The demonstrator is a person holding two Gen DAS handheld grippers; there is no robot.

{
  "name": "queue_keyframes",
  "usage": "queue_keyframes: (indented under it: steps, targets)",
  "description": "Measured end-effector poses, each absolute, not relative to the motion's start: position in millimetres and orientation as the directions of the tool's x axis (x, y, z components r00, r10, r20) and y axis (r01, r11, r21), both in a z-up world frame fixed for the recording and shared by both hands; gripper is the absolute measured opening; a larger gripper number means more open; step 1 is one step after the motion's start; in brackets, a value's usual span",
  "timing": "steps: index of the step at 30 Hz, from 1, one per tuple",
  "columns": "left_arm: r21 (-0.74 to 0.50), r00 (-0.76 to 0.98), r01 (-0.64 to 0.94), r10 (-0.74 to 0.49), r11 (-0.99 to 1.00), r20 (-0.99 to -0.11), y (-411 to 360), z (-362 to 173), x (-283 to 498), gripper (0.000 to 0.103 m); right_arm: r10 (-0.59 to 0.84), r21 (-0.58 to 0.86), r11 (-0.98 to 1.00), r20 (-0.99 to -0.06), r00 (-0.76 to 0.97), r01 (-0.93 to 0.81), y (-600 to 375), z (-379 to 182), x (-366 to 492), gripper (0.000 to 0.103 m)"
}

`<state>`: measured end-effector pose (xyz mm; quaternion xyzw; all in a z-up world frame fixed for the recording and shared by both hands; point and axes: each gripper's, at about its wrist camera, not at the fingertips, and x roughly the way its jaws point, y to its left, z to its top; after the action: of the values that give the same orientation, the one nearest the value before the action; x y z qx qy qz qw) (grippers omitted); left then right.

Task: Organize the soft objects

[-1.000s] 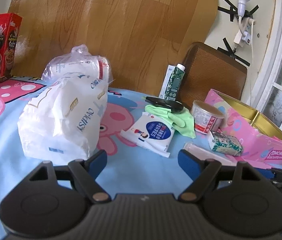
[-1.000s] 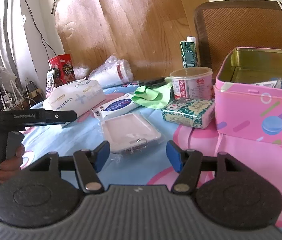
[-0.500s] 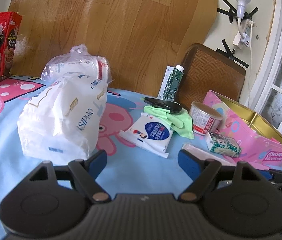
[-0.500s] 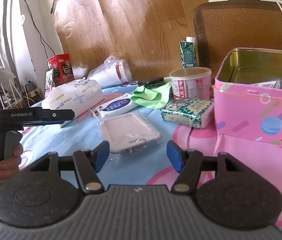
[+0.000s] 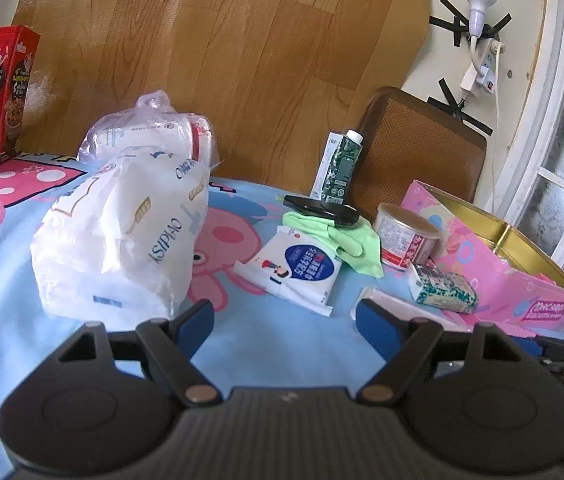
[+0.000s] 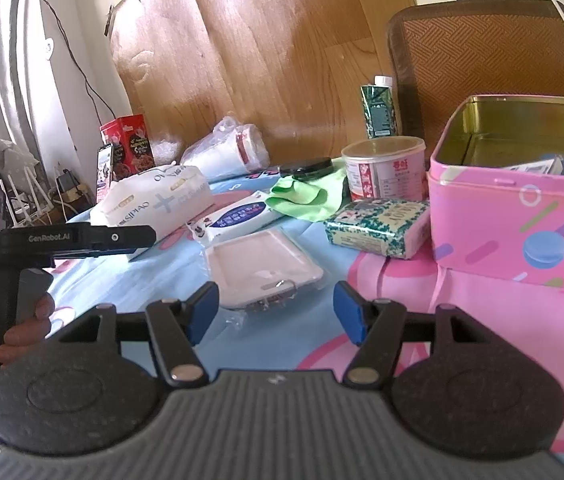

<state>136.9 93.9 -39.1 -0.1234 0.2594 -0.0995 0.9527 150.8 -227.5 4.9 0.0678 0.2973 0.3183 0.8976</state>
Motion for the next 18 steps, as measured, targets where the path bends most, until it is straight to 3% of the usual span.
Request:
queue_keyframes:
  steps: [6, 9, 13, 18]
  targets:
    - [-0.31, 0.837, 0.131, -0.273, 0.942, -0.475, 97, -39, 138, 0.081, 0.613, 0.311, 0.787, -0.489, 0.621, -0.532, -228, 5, 150, 0.066]
    - [-0.38, 0.809, 0.141, -0.327, 0.914, -0.489, 100, -37, 139, 0.079, 0.615, 0.309, 0.785, -0.495, 0.614, -0.538, -227, 5, 150, 0.066]
    - [-0.54, 0.75, 0.191, -0.477, 0.82, -0.459, 96, -34, 136, 0.079, 0.623, 0.302, 0.777, -0.496, 0.605, -0.552, -226, 7, 151, 0.083]
    - [-0.55, 0.679, 0.223, -0.533, 0.805, -0.505, 68, -33, 152, 0.079, 0.593, 0.192, 0.77, -0.568, 0.571, -0.608, -205, 9, 162, 0.087]
